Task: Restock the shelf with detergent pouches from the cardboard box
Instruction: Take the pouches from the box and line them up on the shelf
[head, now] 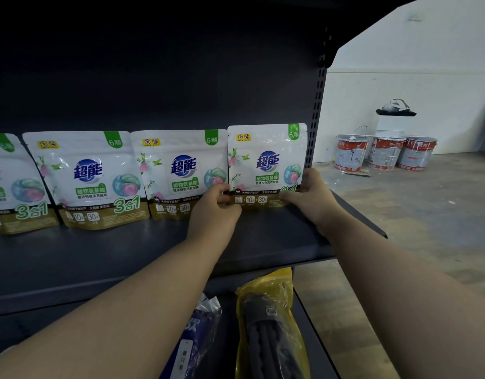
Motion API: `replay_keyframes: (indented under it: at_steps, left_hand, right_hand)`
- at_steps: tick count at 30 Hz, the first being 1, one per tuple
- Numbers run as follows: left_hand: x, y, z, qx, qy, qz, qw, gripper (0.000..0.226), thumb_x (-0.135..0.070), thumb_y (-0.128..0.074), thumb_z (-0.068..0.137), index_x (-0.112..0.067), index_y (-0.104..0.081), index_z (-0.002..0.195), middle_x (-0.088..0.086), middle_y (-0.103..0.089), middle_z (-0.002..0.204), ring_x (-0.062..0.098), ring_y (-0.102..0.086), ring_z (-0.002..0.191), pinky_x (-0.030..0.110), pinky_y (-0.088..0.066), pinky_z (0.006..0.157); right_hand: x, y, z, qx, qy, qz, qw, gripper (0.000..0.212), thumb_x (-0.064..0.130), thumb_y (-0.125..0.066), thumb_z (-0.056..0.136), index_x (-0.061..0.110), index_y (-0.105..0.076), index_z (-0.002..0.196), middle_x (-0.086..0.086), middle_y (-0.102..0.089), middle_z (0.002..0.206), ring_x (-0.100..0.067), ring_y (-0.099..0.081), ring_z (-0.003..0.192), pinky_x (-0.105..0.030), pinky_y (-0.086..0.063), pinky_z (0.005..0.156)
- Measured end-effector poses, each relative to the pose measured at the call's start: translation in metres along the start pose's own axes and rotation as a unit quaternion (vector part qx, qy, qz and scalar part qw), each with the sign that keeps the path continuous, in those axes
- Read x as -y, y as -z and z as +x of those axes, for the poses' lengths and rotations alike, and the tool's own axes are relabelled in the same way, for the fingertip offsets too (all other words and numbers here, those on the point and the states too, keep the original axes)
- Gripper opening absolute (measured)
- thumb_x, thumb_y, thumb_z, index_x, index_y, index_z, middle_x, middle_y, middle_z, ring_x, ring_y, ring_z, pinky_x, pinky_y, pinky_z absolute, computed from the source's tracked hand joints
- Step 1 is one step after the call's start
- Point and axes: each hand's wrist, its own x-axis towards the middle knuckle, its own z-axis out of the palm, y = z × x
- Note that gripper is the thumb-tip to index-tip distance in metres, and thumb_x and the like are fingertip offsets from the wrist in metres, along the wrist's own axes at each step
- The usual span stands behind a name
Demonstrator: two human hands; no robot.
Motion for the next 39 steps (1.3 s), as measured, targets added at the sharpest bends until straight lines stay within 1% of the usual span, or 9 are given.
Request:
replay_keyframes:
  at_steps: [9,13,16,19,22,29,33,36,39]
  left_hand:
    - [-0.003,0.005,-0.004,-0.011,0.008,-0.007,1.000,0.045,-0.019,-0.063,0.088,-0.027,-0.056,0.132,-0.007,-0.064,0.109,0.017,-0.067,0.093,0.039,-0.059,0.085]
    - [-0.004,0.015,-0.016,-0.013,0.020,-0.052,0.998,0.033,-0.018,-0.063,0.088,-0.027,-0.060,0.120,-0.007,-0.064,0.100,0.016,-0.066,0.093,0.046,-0.059,0.086]
    - [-0.004,0.026,-0.032,-0.005,0.024,-0.085,0.996,0.022,-0.016,-0.063,0.090,-0.028,-0.063,0.108,-0.004,-0.067,0.099,0.019,-0.071,0.089,0.047,-0.061,0.081]
    - [0.002,0.042,-0.059,-0.009,-0.013,-0.081,0.997,0.021,-0.016,-0.063,0.089,-0.035,-0.065,0.098,-0.006,-0.069,0.094,0.018,-0.071,0.087,0.044,-0.062,0.077]
    - [0.019,0.064,-0.092,-0.043,-0.009,-0.128,0.991,0.020,-0.008,-0.062,0.091,-0.027,-0.066,0.097,-0.002,-0.068,0.089,0.018,-0.072,0.077,0.035,-0.061,0.068]
    - [0.105,0.135,-0.182,-0.079,0.109,-0.150,0.980,0.014,-0.004,-0.058,0.094,-0.015,-0.066,0.091,0.005,-0.070,0.083,0.014,-0.067,0.071,0.024,-0.054,0.066]
    - [0.170,0.158,-0.247,-0.025,0.209,-0.080,0.974,0.019,-0.007,-0.058,0.094,-0.019,-0.068,0.084,0.000,-0.070,0.076,0.020,-0.069,0.077,0.038,-0.058,0.079]
    - [0.215,0.162,-0.299,0.019,0.264,-0.016,0.964,0.017,-0.020,-0.060,0.091,-0.027,-0.069,0.079,0.005,-0.070,0.074,0.025,-0.070,0.076,0.048,-0.057,0.082]
    - [0.250,0.161,-0.339,0.133,0.325,0.059,0.934,0.011,-0.030,-0.059,0.088,-0.033,-0.069,0.083,-0.002,-0.072,0.077,0.017,-0.069,0.077,0.039,-0.057,0.077]
  right_hand:
    - [0.009,0.002,-0.018,-0.095,-0.019,0.055,0.994,0.062,0.042,-0.084,0.076,0.028,-0.045,0.122,0.001,-0.066,0.109,-0.017,-0.068,0.101,-0.039,-0.059,0.084]
    - [0.015,0.000,-0.041,-0.147,-0.019,0.018,0.989,0.041,0.046,-0.081,0.077,0.026,-0.052,0.100,-0.002,-0.065,0.092,-0.020,-0.065,0.082,-0.051,-0.058,0.078]
    - [0.025,-0.010,-0.069,-0.082,-0.003,0.021,0.996,0.025,0.036,-0.077,0.083,0.021,-0.057,0.079,-0.005,-0.061,0.072,-0.019,-0.058,0.064,-0.044,-0.053,0.066]
    - [0.041,-0.034,-0.105,-0.021,0.018,0.065,0.998,0.020,0.019,-0.072,0.091,0.014,-0.057,0.079,-0.010,-0.059,0.065,-0.015,-0.057,0.051,-0.032,-0.050,0.057]
    - [0.052,-0.063,-0.140,0.024,0.046,0.107,0.993,0.023,0.007,-0.065,0.095,0.012,-0.055,0.074,-0.015,-0.060,0.064,-0.013,-0.056,0.044,-0.020,-0.045,0.045]
    - [0.019,-0.123,-0.213,0.203,-0.045,0.133,0.969,0.017,-0.001,-0.050,0.096,0.007,-0.062,0.088,-0.016,-0.072,0.071,-0.026,-0.068,0.057,-0.031,-0.051,0.056]
    - [-0.023,-0.162,-0.268,0.344,-0.124,0.047,0.929,0.022,-0.006,-0.048,0.096,0.006,-0.066,0.093,-0.021,-0.076,0.084,-0.030,-0.073,0.071,-0.034,-0.054,0.064]
    - [-0.054,-0.187,-0.307,0.434,-0.164,-0.012,0.886,0.021,0.000,-0.053,0.096,0.013,-0.069,0.091,-0.012,-0.077,0.085,-0.027,-0.076,0.076,-0.027,-0.055,0.062]
    - [-0.081,-0.206,-0.342,0.504,-0.180,-0.098,0.839,0.015,0.008,-0.058,0.096,0.015,-0.071,0.097,-0.007,-0.078,0.090,-0.020,-0.077,0.080,-0.030,-0.059,0.069]
